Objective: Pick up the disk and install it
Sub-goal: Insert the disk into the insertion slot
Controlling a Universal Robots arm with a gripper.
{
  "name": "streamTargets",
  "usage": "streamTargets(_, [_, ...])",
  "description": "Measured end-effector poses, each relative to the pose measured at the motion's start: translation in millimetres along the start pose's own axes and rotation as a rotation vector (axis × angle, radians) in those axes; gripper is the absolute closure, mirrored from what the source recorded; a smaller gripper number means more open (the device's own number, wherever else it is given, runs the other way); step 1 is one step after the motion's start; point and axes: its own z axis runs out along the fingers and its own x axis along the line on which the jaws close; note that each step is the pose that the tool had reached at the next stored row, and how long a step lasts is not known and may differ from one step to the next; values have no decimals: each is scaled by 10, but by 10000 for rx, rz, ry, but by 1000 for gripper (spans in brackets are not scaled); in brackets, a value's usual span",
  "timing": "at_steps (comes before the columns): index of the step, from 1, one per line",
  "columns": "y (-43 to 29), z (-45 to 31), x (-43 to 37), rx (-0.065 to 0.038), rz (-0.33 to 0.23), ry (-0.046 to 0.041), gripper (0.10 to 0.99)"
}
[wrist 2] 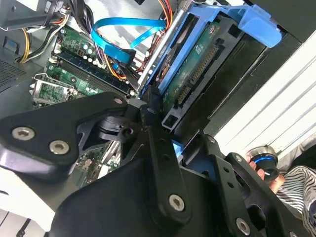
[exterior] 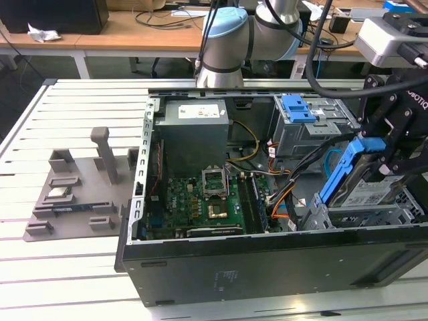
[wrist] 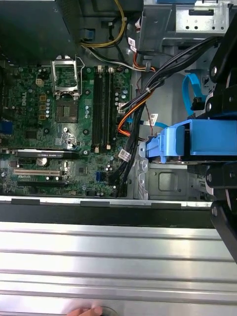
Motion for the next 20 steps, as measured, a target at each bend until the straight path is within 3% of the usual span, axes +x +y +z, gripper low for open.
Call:
streamTargets(3, [-1,1,0,1,-1,-2,580])
streamTargets(8, [0,1,0,1,0,-1,580])
streamTargets(10, [0,2,0,0,0,-2,663])
streamTargets(11, [0,1,0,0,0,-1,663])
streamTargets(14, [0,2,0,0,0,-1,847])
streamTargets(15, [0,2,0,1,0,-1,969])
streamTargets(20, [0,2,0,0,0,-1,980])
